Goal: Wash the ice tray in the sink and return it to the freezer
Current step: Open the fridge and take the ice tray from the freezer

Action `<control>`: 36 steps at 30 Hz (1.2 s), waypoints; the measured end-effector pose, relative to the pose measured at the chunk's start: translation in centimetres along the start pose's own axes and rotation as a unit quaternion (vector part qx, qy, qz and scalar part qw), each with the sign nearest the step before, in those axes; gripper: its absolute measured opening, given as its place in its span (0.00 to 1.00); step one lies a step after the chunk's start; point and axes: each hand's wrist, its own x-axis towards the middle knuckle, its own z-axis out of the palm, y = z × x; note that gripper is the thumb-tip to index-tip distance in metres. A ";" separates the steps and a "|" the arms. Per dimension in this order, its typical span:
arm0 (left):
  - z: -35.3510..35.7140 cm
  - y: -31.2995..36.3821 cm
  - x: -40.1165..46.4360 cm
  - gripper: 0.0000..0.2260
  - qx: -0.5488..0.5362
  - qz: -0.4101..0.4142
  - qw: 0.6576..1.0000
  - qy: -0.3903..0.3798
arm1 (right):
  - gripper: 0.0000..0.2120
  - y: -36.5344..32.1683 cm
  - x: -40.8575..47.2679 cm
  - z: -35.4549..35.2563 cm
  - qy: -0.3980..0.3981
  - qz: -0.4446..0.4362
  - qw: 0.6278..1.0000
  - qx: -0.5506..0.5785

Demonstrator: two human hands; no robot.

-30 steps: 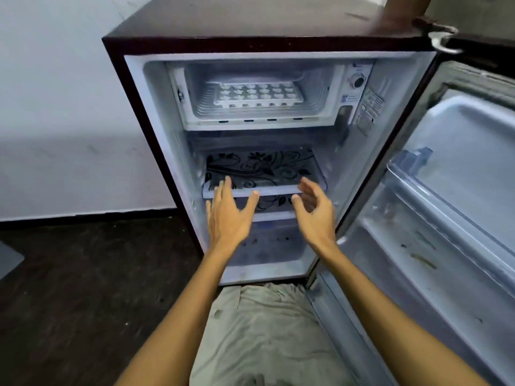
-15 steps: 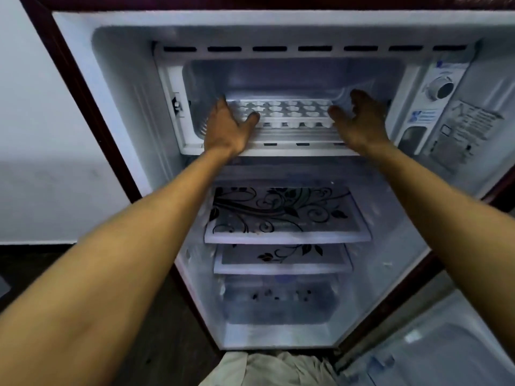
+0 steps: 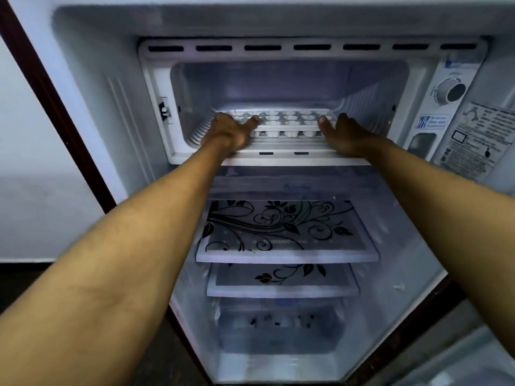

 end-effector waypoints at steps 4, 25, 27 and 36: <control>-0.2 0.5 -1.2 0.44 -0.002 0.002 1.000 -0.002 | 0.34 0.0 -0.3 -0.7 -0.018 -0.023 1.000 0.008; -6.1 3.8 -19.2 0.37 -0.129 -0.030 0.990 0.040 | 0.22 -1.4 -18.2 -4.6 0.037 0.003 0.954 0.297; -6.1 3.2 -22.4 0.39 -0.168 -0.041 0.984 0.036 | 0.28 -0.8 -21.6 -4.2 0.040 0.008 0.953 0.299; -6.8 1.6 -34.5 0.31 -0.220 -0.009 0.975 0.012 | 0.37 1.1 -35.3 -3.9 0.081 0.068 0.940 0.324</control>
